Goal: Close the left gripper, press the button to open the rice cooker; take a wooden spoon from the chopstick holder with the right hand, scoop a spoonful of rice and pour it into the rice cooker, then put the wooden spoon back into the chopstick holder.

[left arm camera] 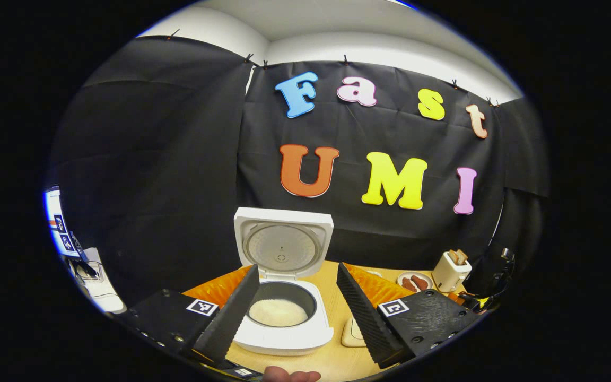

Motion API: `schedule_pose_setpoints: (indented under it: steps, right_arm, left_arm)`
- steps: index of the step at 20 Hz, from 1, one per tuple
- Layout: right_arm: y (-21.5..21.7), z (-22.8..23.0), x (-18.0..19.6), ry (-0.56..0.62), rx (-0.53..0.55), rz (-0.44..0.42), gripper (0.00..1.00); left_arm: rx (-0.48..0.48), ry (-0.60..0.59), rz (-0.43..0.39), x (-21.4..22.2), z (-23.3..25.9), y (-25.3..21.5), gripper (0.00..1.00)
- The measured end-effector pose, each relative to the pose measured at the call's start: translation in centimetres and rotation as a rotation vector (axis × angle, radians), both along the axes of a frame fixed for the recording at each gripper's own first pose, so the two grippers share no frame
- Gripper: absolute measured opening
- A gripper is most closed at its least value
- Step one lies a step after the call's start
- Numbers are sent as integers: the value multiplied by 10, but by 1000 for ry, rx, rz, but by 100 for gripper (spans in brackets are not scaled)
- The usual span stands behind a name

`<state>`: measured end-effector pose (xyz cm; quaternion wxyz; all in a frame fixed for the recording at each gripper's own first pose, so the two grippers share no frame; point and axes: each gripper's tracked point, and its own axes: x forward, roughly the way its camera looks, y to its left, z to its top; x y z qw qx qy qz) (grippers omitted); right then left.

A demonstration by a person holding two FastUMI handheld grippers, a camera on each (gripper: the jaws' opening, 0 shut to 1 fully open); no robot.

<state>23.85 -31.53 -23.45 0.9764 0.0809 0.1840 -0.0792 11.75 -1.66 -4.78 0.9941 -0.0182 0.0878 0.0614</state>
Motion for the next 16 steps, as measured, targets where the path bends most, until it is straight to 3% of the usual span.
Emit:
schedule_pose_setpoints:
  steps: [2, 4, 8, 16]
  right_arm:
    - [-3, 36, -6, -51, -45, -11, 92]
    - [3, 73, -14, -96, -87, 2, 100]
    - [39, 137, -40, -182, -188, 54, 98]
    - [103, 182, -78, -207, -259, 143, 100]
  left_arm:
    - [15, -38, -4, 19, 16, 6, 94]
    - [40, -78, 8, 44, 37, 16, 94]
    - [8, -107, 27, 105, 65, 32, 94]
    - [-19, 55, 80, 222, 19, 81, 94]
